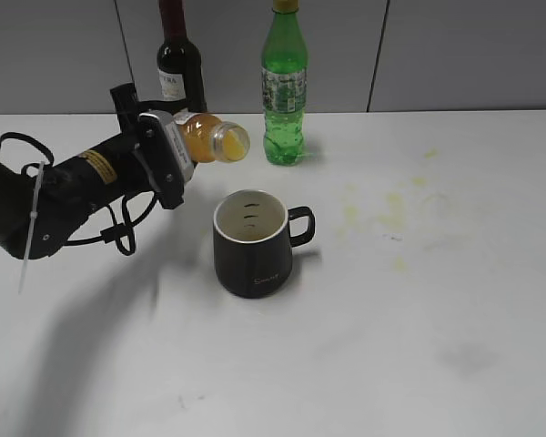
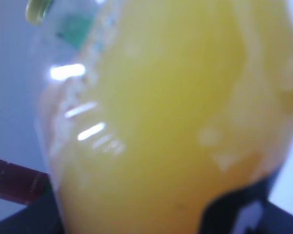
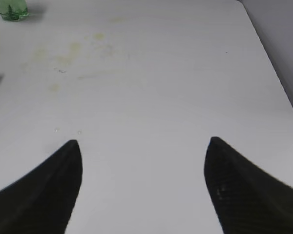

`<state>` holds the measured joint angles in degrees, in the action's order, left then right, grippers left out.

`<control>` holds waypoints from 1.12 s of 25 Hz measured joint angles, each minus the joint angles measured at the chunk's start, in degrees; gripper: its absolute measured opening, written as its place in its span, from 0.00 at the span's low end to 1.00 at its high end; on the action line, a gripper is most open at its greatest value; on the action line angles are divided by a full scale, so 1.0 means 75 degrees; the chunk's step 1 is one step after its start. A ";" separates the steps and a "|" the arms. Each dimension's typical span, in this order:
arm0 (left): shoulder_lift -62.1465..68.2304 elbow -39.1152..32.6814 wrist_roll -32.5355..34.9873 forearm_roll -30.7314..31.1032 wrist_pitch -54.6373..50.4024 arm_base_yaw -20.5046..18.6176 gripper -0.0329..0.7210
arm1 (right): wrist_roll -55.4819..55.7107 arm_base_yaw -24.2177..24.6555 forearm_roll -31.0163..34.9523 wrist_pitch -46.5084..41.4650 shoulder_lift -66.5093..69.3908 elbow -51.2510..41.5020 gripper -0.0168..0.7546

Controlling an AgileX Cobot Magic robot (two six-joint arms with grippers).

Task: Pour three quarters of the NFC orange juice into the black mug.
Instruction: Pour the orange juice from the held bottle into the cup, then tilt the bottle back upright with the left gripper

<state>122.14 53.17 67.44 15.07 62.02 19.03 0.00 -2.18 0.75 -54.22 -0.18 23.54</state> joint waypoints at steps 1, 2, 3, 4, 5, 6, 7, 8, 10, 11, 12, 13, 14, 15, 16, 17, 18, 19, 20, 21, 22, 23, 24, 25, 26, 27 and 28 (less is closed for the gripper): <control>0.0000 0.0000 0.0110 0.0000 0.0000 0.0000 0.67 | 0.0000 0.0000 0.0000 0.0000 0.0000 0.0000 0.79; 0.0000 0.0000 0.0177 0.0000 0.0000 0.0000 0.67 | 0.0000 0.0000 0.0000 0.0000 0.0000 0.0000 0.79; 0.0000 0.0000 0.0234 0.0007 0.0000 0.0000 0.67 | 0.0000 0.0000 0.0000 0.0000 0.0000 0.0000 0.79; 0.0000 0.0000 0.0299 0.0007 0.0000 0.0000 0.67 | 0.0000 0.0000 0.0000 0.0000 0.0000 0.0000 0.79; 0.0000 0.0000 0.0385 0.0007 0.0000 0.0000 0.67 | 0.0000 0.0000 0.0000 0.0000 0.0000 0.0000 0.79; 0.0000 0.0000 0.0465 0.0007 0.0000 0.0000 0.67 | 0.0000 0.0000 0.0000 0.0000 0.0000 0.0000 0.79; 0.0000 0.0000 0.0574 0.0007 0.0000 0.0000 0.67 | 0.0000 0.0000 0.0000 0.0000 0.0000 0.0000 0.79; 0.0000 0.0000 0.0644 0.0007 0.0000 0.0000 0.67 | 0.0000 0.0000 0.0000 0.0000 0.0000 0.0000 0.79; 0.0000 0.0000 0.0825 0.0007 0.0000 0.0000 0.67 | 0.0000 0.0000 0.0000 0.0000 0.0000 0.0000 0.79; 0.0000 0.0000 0.0908 0.0007 0.0000 0.0000 0.67 | 0.0000 0.0000 0.0000 0.0000 0.0000 0.0000 0.79; 0.0000 0.0000 0.0978 0.0007 0.0000 0.0000 0.67 | 0.0000 0.0000 0.0000 0.0000 0.0000 0.0000 0.79; 0.0000 0.0000 0.0995 0.0015 0.0000 -0.0008 0.67 | 0.0000 0.0000 0.0000 0.0000 0.0000 0.0000 0.79; 0.0000 0.0000 0.1024 0.0034 0.0001 -0.0017 0.67 | 0.0000 0.0000 0.0000 0.0000 0.0000 0.0000 0.79; 0.0000 0.0000 0.1055 0.0040 0.0008 -0.0026 0.67 | 0.0000 0.0000 0.0000 0.0000 0.0000 0.0000 0.79; 0.0000 0.0000 0.1124 0.0040 0.0008 -0.0041 0.67 | 0.0000 0.0000 0.0000 0.0000 0.0000 0.0000 0.79; 0.0000 0.0000 0.1225 0.0050 0.0015 -0.0051 0.67 | 0.0000 0.0000 0.0000 0.0000 0.0000 0.0000 0.79; 0.0000 0.0000 0.1324 0.0059 0.0021 -0.0059 0.67 | 0.0000 0.0000 0.0000 0.0000 0.0000 0.0000 0.79; 0.0000 0.0000 0.1389 0.0075 0.0030 -0.0066 0.67 | 0.0000 0.0000 0.0000 0.0000 0.0000 0.0000 0.79; 0.0000 0.0000 0.1421 0.0075 0.0030 -0.0066 0.67 | 0.0000 0.0000 0.0000 0.0000 0.0000 0.0000 0.79; 0.0000 0.0000 0.1454 0.0075 0.0030 -0.0066 0.67 | 0.0000 0.0000 0.0000 0.0000 0.0000 0.0000 0.79; 0.0000 0.0000 0.1523 0.0084 0.0045 -0.0066 0.67 | 0.0000 0.0000 0.0000 0.0000 0.0000 0.0000 0.79; 0.0000 0.0000 0.1604 0.0091 0.0051 -0.0072 0.67 | 0.0000 0.0000 0.0000 0.0000 0.0000 0.0000 0.79; 0.0000 0.0000 0.1651 0.0091 0.0047 -0.0072 0.67 | 0.0000 0.0000 0.0000 0.0000 0.0000 0.0000 0.79; 0.0000 0.0000 0.1707 0.0097 0.0047 -0.0072 0.67 | 0.0000 0.0000 0.0000 0.0000 0.0000 0.0000 0.79; 0.0000 0.0000 0.1738 0.0097 0.0047 -0.0072 0.67 | 0.0000 0.0000 0.0000 0.0000 0.0000 0.0000 0.79; 0.0000 0.0000 0.1781 0.0097 0.0047 -0.0072 0.67 | 0.0000 0.0000 0.0000 0.0000 0.0000 0.0000 0.79; 0.0000 0.0000 0.1856 0.0097 0.0053 -0.0072 0.67 | 0.0000 0.0000 0.0000 0.0000 0.0000 0.0000 0.79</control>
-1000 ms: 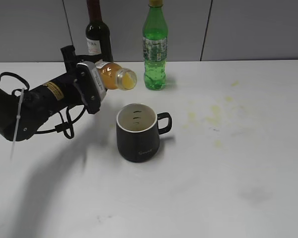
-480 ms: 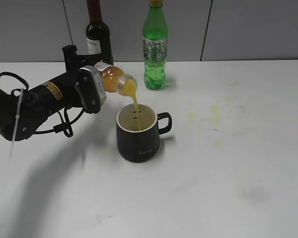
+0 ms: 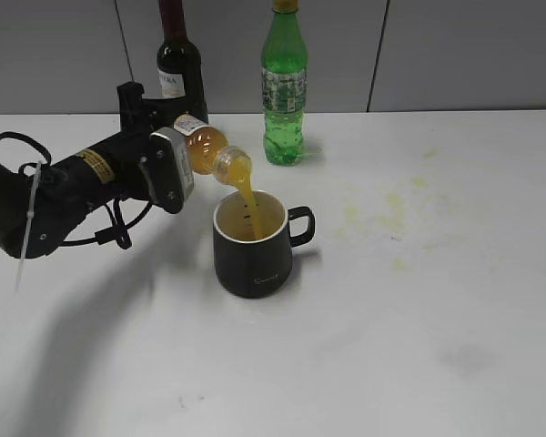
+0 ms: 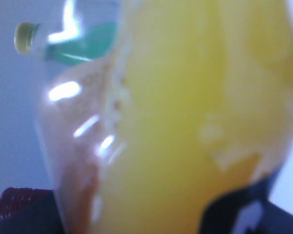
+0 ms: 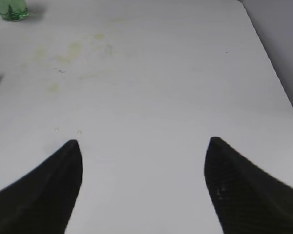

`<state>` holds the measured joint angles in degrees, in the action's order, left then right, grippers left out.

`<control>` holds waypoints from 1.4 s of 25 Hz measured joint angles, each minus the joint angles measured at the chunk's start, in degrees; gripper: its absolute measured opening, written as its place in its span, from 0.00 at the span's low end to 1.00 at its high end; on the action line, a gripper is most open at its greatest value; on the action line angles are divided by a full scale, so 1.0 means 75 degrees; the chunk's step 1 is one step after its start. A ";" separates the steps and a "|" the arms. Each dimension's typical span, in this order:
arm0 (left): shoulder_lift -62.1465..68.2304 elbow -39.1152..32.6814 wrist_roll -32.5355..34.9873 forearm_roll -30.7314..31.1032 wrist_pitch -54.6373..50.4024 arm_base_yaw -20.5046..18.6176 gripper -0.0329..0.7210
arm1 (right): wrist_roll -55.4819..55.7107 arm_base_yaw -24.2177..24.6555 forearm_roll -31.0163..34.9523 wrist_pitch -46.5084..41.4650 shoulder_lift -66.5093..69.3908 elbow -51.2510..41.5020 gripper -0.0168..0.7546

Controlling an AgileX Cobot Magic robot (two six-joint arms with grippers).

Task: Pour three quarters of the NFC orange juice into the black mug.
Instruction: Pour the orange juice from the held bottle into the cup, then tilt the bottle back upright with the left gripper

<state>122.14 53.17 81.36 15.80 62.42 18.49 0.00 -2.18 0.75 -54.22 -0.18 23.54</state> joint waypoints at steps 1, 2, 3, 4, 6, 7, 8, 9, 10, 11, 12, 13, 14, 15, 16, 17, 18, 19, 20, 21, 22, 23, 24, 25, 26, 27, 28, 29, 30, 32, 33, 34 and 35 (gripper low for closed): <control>0.0000 0.0000 0.0093 0.0000 0.0000 0.0000 0.67 | 0.0000 0.0000 0.0000 0.0000 0.0000 0.0000 0.79; 0.0000 0.0000 0.0162 0.0000 0.0000 0.0000 0.67 | 0.0000 0.0000 0.0000 0.0000 0.0000 0.0000 0.79; 0.0000 0.0000 0.0198 0.0009 0.0000 0.0000 0.67 | 0.0000 0.0000 0.0000 0.0000 0.0000 0.0000 0.79; 0.0000 0.0000 0.0232 0.0009 0.0000 0.0000 0.67 | 0.0000 0.0000 0.0000 0.0000 0.0000 0.0000 0.79; 0.0000 0.0000 0.0374 0.0011 0.0000 -0.0002 0.67 | 0.0000 0.0000 0.0000 0.0000 0.0000 0.0000 0.79; 0.0000 0.0000 0.0447 0.0017 0.0000 -0.0002 0.67 | 0.0000 0.0000 0.0000 0.0000 0.0000 0.0000 0.79; 0.0000 0.0000 0.0505 0.0036 0.0003 -0.0002 0.67 | 0.0000 0.0000 0.0000 0.0000 0.0000 0.0000 0.79; 0.0000 0.0000 0.0542 0.0062 0.0009 -0.0002 0.67 | 0.0000 0.0000 0.0000 0.0000 0.0000 0.0000 0.79; 0.0000 0.0000 0.0584 0.0072 0.0009 -0.0002 0.67 | 0.0000 0.0000 0.0000 0.0000 0.0000 0.0000 0.79; 0.0000 0.0000 0.0661 0.0082 0.0009 -0.0002 0.67 | 0.0000 0.0000 0.0000 0.0000 0.0000 0.0000 0.79; 0.0000 0.0000 0.0725 0.0089 0.0018 -0.0002 0.67 | 0.0000 0.0000 0.0000 0.0000 0.0000 0.0000 0.79; 0.0000 0.0000 0.0757 0.0090 0.0028 -0.0002 0.67 | 0.0000 0.0000 0.0000 0.0000 0.0000 0.0000 0.79; 0.0000 0.0000 0.0767 0.0098 0.0034 -0.0002 0.67 | 0.0000 0.0000 0.0000 0.0000 0.0000 0.0000 0.79; 0.0000 0.0000 0.0773 0.0098 0.0043 -0.0002 0.67 | 0.0000 0.0000 0.0000 0.0000 0.0000 0.0000 0.79; 0.0000 0.0000 0.0790 0.0098 0.0045 -0.0002 0.67 | 0.0000 0.0000 0.0000 0.0000 0.0000 0.0000 0.79; 0.0000 0.0000 0.0798 0.0098 0.0051 -0.0002 0.67 | 0.0000 0.0000 0.0000 0.0000 0.0000 0.0000 0.79; 0.0000 0.0000 0.0809 0.0106 0.0051 -0.0002 0.67 | 0.0000 0.0000 0.0000 0.0000 0.0000 0.0000 0.79; 0.0000 0.0000 0.0825 0.0106 0.0051 -0.0002 0.67 | 0.0000 0.0000 0.0000 0.0000 0.0000 0.0000 0.79; 0.0000 0.0000 0.0834 0.0106 0.0051 -0.0002 0.67 | 0.0000 0.0000 0.0000 0.0000 0.0000 0.0000 0.79; 0.0000 0.0000 0.0850 0.0112 0.0051 -0.0002 0.67 | 0.0000 0.0000 0.0000 0.0000 0.0000 0.0000 0.79; 0.0000 0.0000 0.0867 0.0112 0.0058 -0.0002 0.67 | 0.0000 0.0000 0.0000 0.0000 0.0000 0.0000 0.79; 0.0000 0.0000 0.0875 0.0112 0.0058 -0.0002 0.67 | 0.0000 0.0000 0.0000 0.0000 0.0000 0.0000 0.79; 0.0000 0.0000 0.0885 0.0112 0.0058 -0.0002 0.67 | 0.0000 0.0000 0.0000 0.0000 0.0000 0.0000 0.79; 0.0000 0.0000 0.0884 0.0112 0.0058 -0.0002 0.67 | 0.0000 0.0000 0.0000 0.0000 0.0000 0.0000 0.79; 0.0000 0.0000 0.0920 0.0112 0.0065 -0.0002 0.67 | 0.0000 0.0000 0.0000 0.0000 0.0000 0.0000 0.79; 0.0000 0.0000 0.0958 0.0112 0.0065 -0.0002 0.67 | 0.0000 0.0000 0.0000 0.0000 0.0000 0.0000 0.79; 0.0000 0.0000 0.1031 0.0112 0.0065 -0.0002 0.67 | 0.0000 0.0000 0.0000 0.0000 0.0000 0.0000 0.79; 0.0000 0.0000 0.1099 0.0112 0.0065 -0.0002 0.67 | 0.0000 0.0000 0.0000 0.0000 0.0000 0.0000 0.79; 0.0000 0.0000 0.1138 0.0112 0.0065 -0.0002 0.67 | 0.0000 0.0000 0.0000 0.0000 0.0000 0.0000 0.79; 0.0000 0.0000 0.1170 0.0105 0.0081 -0.0002 0.67 | 0.0000 0.0000 0.0000 0.0000 0.0000 0.0000 0.79; 0.0000 0.0000 0.1177 0.0105 0.0081 -0.0002 0.67 | 0.0000 0.0000 0.0000 0.0000 0.0000 0.0000 0.79; 0.0000 0.0000 0.1200 0.0105 0.0096 -0.0002 0.67 | 0.0000 0.0000 0.0000 0.0000 0.0000 0.0000 0.79; 0.0000 0.0000 0.1220 0.0105 0.0114 -0.0002 0.67 | 0.0000 0.0000 0.0000 0.0000 0.0000 0.0000 0.79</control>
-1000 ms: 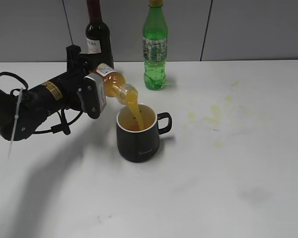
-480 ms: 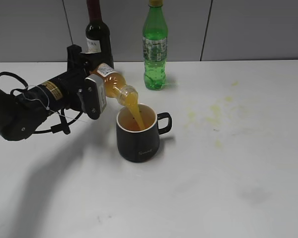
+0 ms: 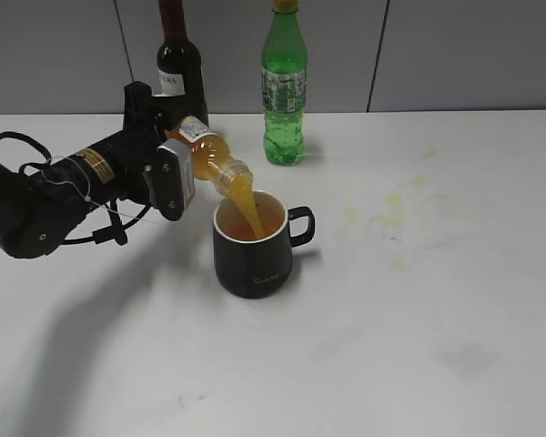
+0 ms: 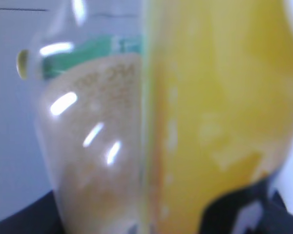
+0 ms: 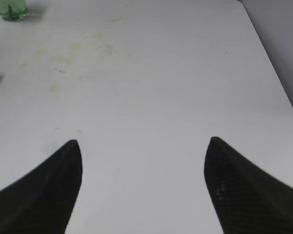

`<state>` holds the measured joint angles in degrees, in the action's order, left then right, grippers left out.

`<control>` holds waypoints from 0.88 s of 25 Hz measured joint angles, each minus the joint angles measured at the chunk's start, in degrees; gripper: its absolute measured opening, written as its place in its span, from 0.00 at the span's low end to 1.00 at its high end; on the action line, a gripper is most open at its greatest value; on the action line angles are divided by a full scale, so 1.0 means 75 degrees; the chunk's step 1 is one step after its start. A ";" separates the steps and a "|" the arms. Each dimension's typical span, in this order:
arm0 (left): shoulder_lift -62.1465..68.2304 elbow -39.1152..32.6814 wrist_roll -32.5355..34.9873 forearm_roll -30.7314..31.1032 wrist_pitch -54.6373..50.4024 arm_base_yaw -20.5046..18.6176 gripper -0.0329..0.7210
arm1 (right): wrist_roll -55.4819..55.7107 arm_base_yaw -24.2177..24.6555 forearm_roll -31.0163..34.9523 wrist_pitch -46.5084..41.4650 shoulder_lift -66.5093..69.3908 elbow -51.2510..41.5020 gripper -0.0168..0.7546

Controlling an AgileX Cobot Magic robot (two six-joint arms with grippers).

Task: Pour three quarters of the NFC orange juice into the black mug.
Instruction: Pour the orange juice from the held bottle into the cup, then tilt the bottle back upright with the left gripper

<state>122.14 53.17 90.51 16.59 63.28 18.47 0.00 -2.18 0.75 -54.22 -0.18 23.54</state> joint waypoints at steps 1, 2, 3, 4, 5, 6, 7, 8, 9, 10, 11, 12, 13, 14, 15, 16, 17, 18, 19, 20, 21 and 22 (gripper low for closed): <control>0.0000 0.0000 0.0041 0.0000 0.0000 0.0000 0.67 | 0.0000 0.0000 0.0000 0.0000 0.0000 0.0000 0.79; 0.0000 0.0000 0.0097 0.0000 0.0015 0.0000 0.67 | 0.0000 0.0000 0.0000 0.0000 0.0000 0.0000 0.79; 0.0000 0.0000 0.0143 0.0000 0.0023 0.0000 0.67 | 0.0000 0.0000 0.0000 0.0000 0.0000 0.0000 0.79; 0.0000 0.0000 0.0164 0.0000 0.0023 0.0000 0.67 | 0.0000 0.0000 0.0000 0.0000 0.0000 0.0000 0.79; 0.0000 0.0000 0.0176 0.0000 0.0039 0.0000 0.67 | 0.0000 0.0000 0.0000 0.0000 0.0000 0.0000 0.79; 0.0000 0.0000 0.0198 0.0000 0.0047 0.0000 0.67 | 0.0000 0.0000 0.0000 0.0000 0.0000 0.0000 0.79; 0.0000 0.0000 0.0249 0.0000 0.0055 0.0000 0.67 | 0.0000 0.0000 0.0000 0.0000 0.0000 0.0000 0.79; 0.0000 0.0000 0.0279 0.0000 0.0055 0.0000 0.67 | 0.0000 0.0000 0.0000 0.0000 0.0000 0.0000 0.79; 0.0000 0.0000 0.0298 0.0000 0.0062 0.0000 0.67 | 0.0000 0.0000 0.0000 0.0000 0.0000 0.0000 0.79; 0.0000 0.0000 0.0318 0.0000 0.0062 0.0000 0.67 | 0.0000 0.0000 0.0000 0.0000 0.0000 0.0000 0.79; 0.0000 0.0000 0.0339 -0.0008 0.0062 0.0000 0.67 | 0.0000 0.0000 0.0000 0.0000 0.0000 0.0000 0.79; 0.0000 0.0000 0.0370 0.0000 0.0062 0.0000 0.67 | 0.0000 0.0000 0.0000 0.0000 0.0000 0.0000 0.79; 0.0000 0.0000 0.0409 0.0016 0.0062 0.0000 0.67 | 0.0000 0.0000 0.0000 0.0000 0.0000 0.0000 0.79; 0.0000 0.0000 0.0499 0.0022 0.0070 0.0000 0.67 | 0.0000 0.0000 0.0000 0.0000 0.0000 0.0000 0.79; 0.0000 0.0000 0.0548 0.0022 0.0070 0.0000 0.67 | 0.0000 0.0000 0.0000 0.0000 0.0000 0.0000 0.79; 0.0000 0.0000 0.0582 0.0022 0.0078 0.0000 0.67 | 0.0000 0.0000 0.0000 0.0000 0.0000 0.0000 0.79; 0.0000 0.0000 0.0601 0.0013 0.0085 0.0000 0.67 | 0.0000 0.0000 0.0000 0.0000 0.0000 0.0000 0.79; 0.0000 0.0000 0.0633 0.0013 0.0093 0.0000 0.67 | 0.0000 0.0000 0.0000 0.0000 0.0000 0.0000 0.79; 0.0000 0.0000 0.0664 0.0013 0.0093 0.0000 0.67 | 0.0000 0.0000 0.0000 0.0000 0.0000 0.0000 0.79; 0.0000 0.0000 0.0691 0.0013 0.0109 0.0000 0.67 | 0.0000 0.0000 0.0000 0.0000 0.0000 0.0000 0.79; 0.0000 0.0000 0.0708 0.0013 0.0109 0.0000 0.67 | 0.0000 0.0000 0.0000 0.0000 0.0000 0.0000 0.79; 0.0000 0.0000 0.0725 0.0013 0.0109 0.0000 0.67 | 0.0000 0.0000 0.0000 0.0000 0.0000 0.0000 0.79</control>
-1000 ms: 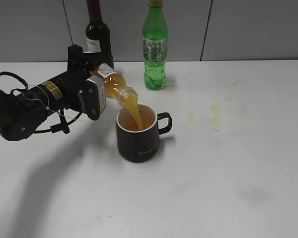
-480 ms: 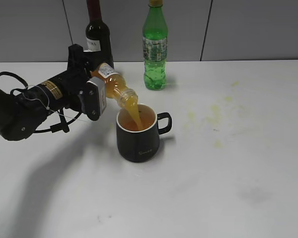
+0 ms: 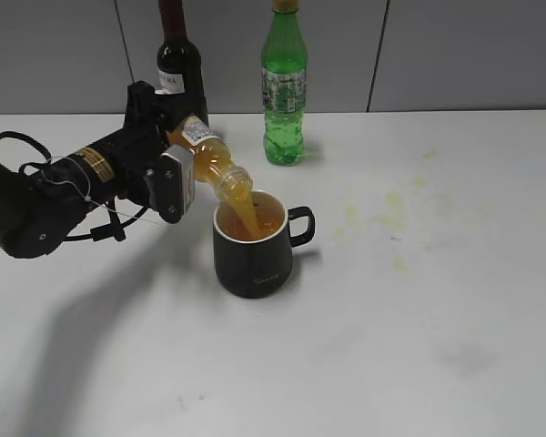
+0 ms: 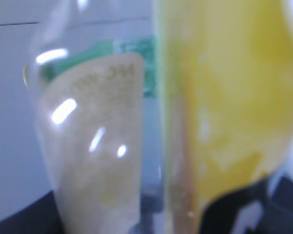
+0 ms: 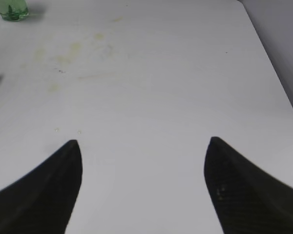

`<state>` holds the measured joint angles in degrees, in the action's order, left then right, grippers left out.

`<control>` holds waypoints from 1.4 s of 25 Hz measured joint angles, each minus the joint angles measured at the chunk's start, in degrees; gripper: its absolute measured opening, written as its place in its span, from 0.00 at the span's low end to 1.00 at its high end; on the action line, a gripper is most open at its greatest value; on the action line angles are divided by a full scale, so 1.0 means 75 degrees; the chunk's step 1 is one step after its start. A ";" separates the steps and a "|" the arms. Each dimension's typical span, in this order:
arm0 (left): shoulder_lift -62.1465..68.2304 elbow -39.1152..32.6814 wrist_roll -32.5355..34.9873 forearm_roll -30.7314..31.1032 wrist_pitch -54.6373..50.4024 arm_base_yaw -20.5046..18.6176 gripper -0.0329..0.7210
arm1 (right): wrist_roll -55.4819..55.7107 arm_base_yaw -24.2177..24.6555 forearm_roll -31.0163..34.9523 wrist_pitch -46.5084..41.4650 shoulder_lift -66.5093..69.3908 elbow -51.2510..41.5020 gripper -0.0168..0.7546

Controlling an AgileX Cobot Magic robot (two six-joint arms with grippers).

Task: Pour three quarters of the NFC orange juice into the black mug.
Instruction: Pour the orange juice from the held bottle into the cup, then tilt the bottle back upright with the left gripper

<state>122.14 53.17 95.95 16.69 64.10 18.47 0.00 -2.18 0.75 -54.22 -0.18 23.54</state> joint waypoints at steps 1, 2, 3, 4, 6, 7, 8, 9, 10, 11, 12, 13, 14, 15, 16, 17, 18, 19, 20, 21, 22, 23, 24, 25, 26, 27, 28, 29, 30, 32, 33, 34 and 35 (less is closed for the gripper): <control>0.0000 0.0000 0.0020 0.0000 0.0000 0.0000 0.67 | 0.0000 0.0000 0.0000 0.0000 0.0000 0.0000 0.79; 0.0000 0.0000 0.0029 0.0000 0.0000 0.0000 0.67 | 0.0000 0.0000 0.0000 0.0000 0.0000 0.0000 0.79; 0.0000 0.0000 0.0048 0.0000 0.0000 0.0000 0.67 | 0.0000 0.0000 0.0000 0.0000 0.0000 0.0000 0.79; 0.0000 0.0000 0.0065 0.0000 0.0000 0.0000 0.67 | 0.0000 0.0000 0.0000 0.0000 0.0000 0.0000 0.79; -0.0013 0.0000 0.0113 0.0000 0.0006 0.0000 0.67 | 0.0000 0.0000 0.0000 0.0000 0.0000 0.0000 0.79; -0.0023 0.0000 0.0142 0.0000 0.0006 0.0000 0.67 | 0.0000 0.0000 0.0000 0.0000 0.0000 0.0000 0.79; -0.0036 0.0000 0.0170 0.0000 0.0006 0.0000 0.67 | 0.0000 0.0000 0.0000 0.0000 0.0000 0.0000 0.79; -0.0047 0.0000 0.0176 0.0000 0.0006 0.0000 0.67 | 0.0000 0.0000 0.0000 0.0000 0.0000 0.0000 0.79; -0.0063 0.0000 0.0185 0.0000 0.0006 0.0000 0.67 | 0.0000 0.0000 0.0000 0.0000 0.0000 0.0000 0.79; -0.0063 0.0000 0.0192 0.0000 0.0024 0.0000 0.67 | 0.0000 0.0000 0.0000 0.0000 0.0000 0.0000 0.79; -0.0063 0.0000 0.0192 0.0000 0.0024 0.0000 0.67 | 0.0000 0.0000 0.0000 0.0000 0.0000 0.0000 0.79; -0.0063 0.0000 0.0192 0.0000 0.0024 0.0000 0.67 | 0.0000 0.0000 0.0000 0.0000 0.0000 0.0000 0.79; -0.0063 0.0000 0.0192 0.0000 0.0024 0.0000 0.67 | 0.0000 0.0000 0.0000 0.0000 0.0000 0.0000 0.79; -0.0063 0.0000 0.0192 0.0000 0.0031 0.0000 0.67 | 0.0000 0.0000 0.0000 0.0000 0.0000 0.0000 0.79; -0.0063 0.0000 0.0192 0.0000 0.0031 0.0000 0.67 | 0.0000 0.0000 0.0000 0.0000 0.0000 0.0000 0.79; -0.0063 0.0000 0.0192 0.0000 0.0031 0.0000 0.67 | 0.0000 0.0000 0.0000 0.0000 0.0000 0.0000 0.79; -0.0063 0.0000 0.0192 0.0000 0.0038 0.0000 0.67 | 0.0000 0.0000 0.0000 0.0000 0.0000 0.0000 0.79; -0.0063 0.0000 0.0192 0.0000 0.0037 0.0000 0.67 | 0.0000 0.0000 0.0000 0.0000 0.0000 0.0000 0.79; -0.0063 0.0000 0.0192 0.0000 0.0037 0.0000 0.67 | 0.0000 0.0000 0.0000 0.0000 0.0000 0.0000 0.79; -0.0068 0.0000 0.0192 0.0000 0.0039 0.0000 0.67 | 0.0000 0.0000 0.0000 0.0000 0.0000 0.0000 0.79; -0.0068 0.0000 0.0192 0.0000 0.0047 0.0000 0.67 | 0.0000 0.0000 0.0000 0.0000 0.0000 0.0000 0.79; -0.0068 0.0000 0.0192 0.0000 0.0056 0.0000 0.67 | 0.0000 0.0000 0.0000 0.0000 0.0000 0.0000 0.79; -0.0068 0.0000 0.0192 0.0000 0.0056 0.0000 0.67 | 0.0000 0.0000 0.0000 0.0000 0.0000 0.0000 0.79; -0.0068 0.0000 0.0192 0.0000 0.0056 0.0000 0.67 | 0.0000 0.0000 0.0000 0.0000 0.0000 0.0000 0.79; -0.0068 0.0000 0.0192 0.0000 0.0056 0.0000 0.67 | 0.0000 0.0000 0.0000 0.0000 0.0000 0.0000 0.79; -0.0068 0.0000 0.0192 0.0000 0.0056 0.0000 0.67 | 0.0000 0.0000 0.0000 0.0000 0.0000 0.0000 0.79; -0.0068 0.0000 0.0192 0.0000 0.0056 0.0000 0.67 | 0.0000 0.0000 0.0000 0.0000 0.0000 0.0000 0.79; -0.0068 0.0000 0.0192 -0.0009 0.0056 0.0000 0.67 | 0.0000 0.0000 0.0000 0.0000 0.0000 0.0000 0.79; -0.0068 0.0000 0.0192 -0.0009 0.0056 0.0000 0.67 | 0.0000 0.0000 0.0000 0.0000 0.0000 0.0000 0.79; -0.0068 0.0000 0.0192 -0.0009 0.0056 0.0000 0.67 | 0.0000 0.0000 0.0000 0.0000 0.0000 0.0000 0.79; -0.0068 0.0000 0.0192 -0.0009 0.0056 0.0000 0.67 | 0.0000 0.0000 0.0000 0.0000 0.0000 0.0000 0.79; -0.0068 0.0000 0.0192 -0.0009 0.0056 0.0000 0.67 | 0.0000 0.0000 0.0000 0.0000 0.0000 0.0000 0.79; -0.0068 0.0000 0.0192 -0.0009 0.0056 0.0000 0.67 | 0.0000 0.0000 0.0000 0.0000 0.0000 0.0000 0.79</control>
<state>121.63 53.17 97.39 16.62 64.51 18.47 0.00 -2.18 0.75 -54.22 -0.18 23.54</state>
